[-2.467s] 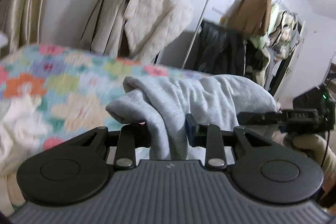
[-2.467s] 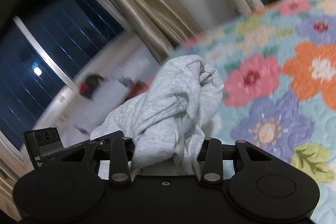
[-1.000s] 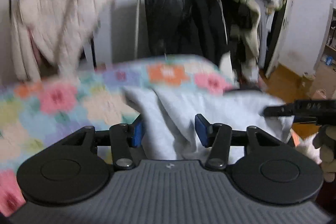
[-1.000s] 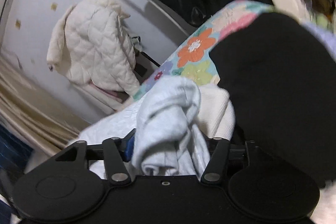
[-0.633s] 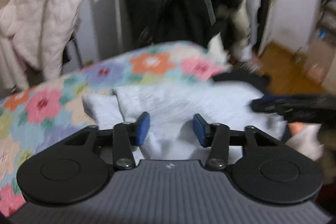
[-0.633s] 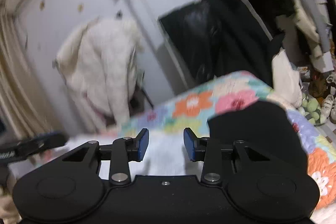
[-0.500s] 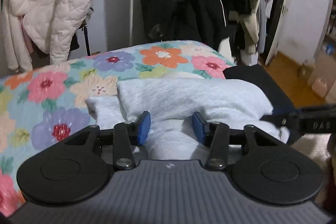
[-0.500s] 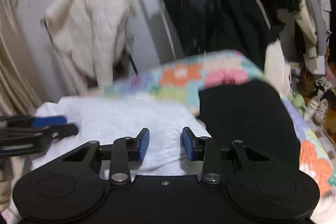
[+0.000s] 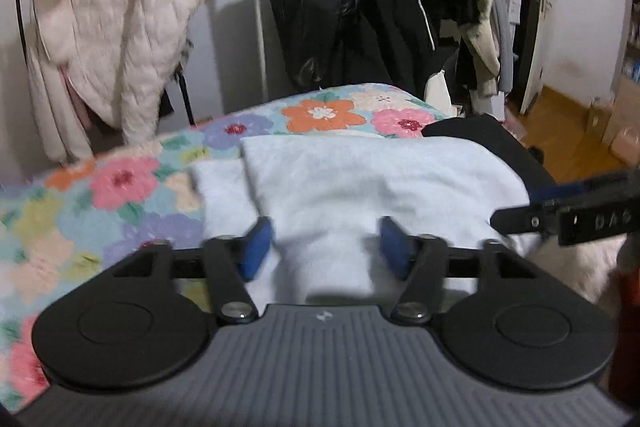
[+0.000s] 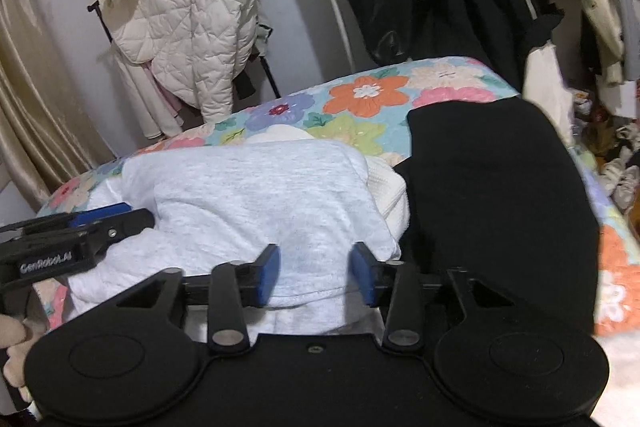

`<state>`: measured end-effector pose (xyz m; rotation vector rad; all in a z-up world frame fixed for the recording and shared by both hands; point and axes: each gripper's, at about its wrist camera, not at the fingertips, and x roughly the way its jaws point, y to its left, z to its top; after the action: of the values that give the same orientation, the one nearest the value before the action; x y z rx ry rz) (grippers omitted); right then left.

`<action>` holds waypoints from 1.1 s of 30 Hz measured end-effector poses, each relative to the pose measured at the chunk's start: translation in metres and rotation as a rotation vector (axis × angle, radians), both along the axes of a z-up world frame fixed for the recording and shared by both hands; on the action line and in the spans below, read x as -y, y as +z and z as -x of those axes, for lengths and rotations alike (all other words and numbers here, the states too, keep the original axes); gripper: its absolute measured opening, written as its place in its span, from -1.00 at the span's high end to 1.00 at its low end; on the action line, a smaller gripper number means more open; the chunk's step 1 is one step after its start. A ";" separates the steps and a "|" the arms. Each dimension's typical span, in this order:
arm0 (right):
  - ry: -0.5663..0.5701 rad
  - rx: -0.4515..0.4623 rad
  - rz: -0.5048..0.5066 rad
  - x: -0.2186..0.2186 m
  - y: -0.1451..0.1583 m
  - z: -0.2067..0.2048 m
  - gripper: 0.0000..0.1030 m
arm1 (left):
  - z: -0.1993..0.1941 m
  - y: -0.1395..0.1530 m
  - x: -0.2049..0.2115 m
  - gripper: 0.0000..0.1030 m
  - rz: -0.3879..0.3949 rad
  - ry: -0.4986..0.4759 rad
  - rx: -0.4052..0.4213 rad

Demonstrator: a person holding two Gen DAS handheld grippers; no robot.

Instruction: Fold clothes

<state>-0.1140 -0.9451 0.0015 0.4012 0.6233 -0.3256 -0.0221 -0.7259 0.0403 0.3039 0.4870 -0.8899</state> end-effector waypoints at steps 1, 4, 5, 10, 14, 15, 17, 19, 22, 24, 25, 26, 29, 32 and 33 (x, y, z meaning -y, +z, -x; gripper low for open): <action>0.006 -0.008 0.009 -0.006 0.007 0.005 -0.39 | 0.009 0.005 -0.006 -0.56 0.011 -0.005 0.017; 0.039 0.015 0.022 -0.019 0.025 0.017 -0.62 | 0.032 0.017 -0.026 -1.00 0.058 0.010 0.029; 0.047 0.028 0.024 -0.022 0.030 0.019 -0.64 | 0.039 0.019 -0.032 -1.00 0.078 0.018 0.034; 0.040 0.013 0.061 -0.039 0.045 0.022 -0.67 | 0.061 0.021 -0.044 -1.00 0.024 0.055 0.057; 0.066 -0.023 0.123 -0.065 0.054 0.032 -0.88 | 0.063 0.024 -0.049 -1.00 0.014 0.126 0.000; 0.049 -0.025 0.130 -0.071 0.056 0.036 -0.95 | 0.063 0.025 -0.051 -1.00 0.009 0.132 -0.026; 0.032 -0.047 0.163 -0.085 0.058 0.044 -0.99 | 0.065 0.028 -0.055 -1.00 -0.009 0.138 -0.062; 0.004 -0.059 0.181 -0.095 0.058 0.053 -1.00 | 0.072 0.028 -0.054 -1.00 -0.055 0.130 -0.048; -0.034 -0.050 0.182 -0.106 0.055 0.065 -1.00 | 0.082 0.023 -0.048 -1.00 -0.109 0.156 -0.010; -0.035 -0.056 0.189 -0.107 0.051 0.062 -1.00 | 0.084 0.020 -0.045 -1.00 -0.108 0.156 -0.017; -0.033 -0.063 0.194 -0.108 0.049 0.060 -1.00 | 0.083 0.020 -0.045 -1.00 -0.096 0.154 -0.032; -0.036 -0.069 0.202 -0.108 0.048 0.059 -1.00 | 0.083 0.019 -0.044 -1.00 -0.084 0.149 -0.042; -0.047 -0.069 0.222 -0.111 0.050 0.060 -1.00 | 0.084 0.015 -0.038 -1.00 -0.095 0.141 -0.029; -0.044 -0.070 0.211 -0.110 0.049 0.061 -1.00 | 0.086 0.010 -0.032 -1.00 -0.108 0.137 -0.017; -0.044 -0.074 0.212 -0.109 0.048 0.060 -1.00 | 0.087 0.008 -0.031 -1.00 -0.109 0.137 -0.014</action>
<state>-0.1743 -0.8359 0.0493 0.2001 0.6460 -0.4458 -0.1087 -0.6952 0.0483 0.3598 0.5643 -0.7342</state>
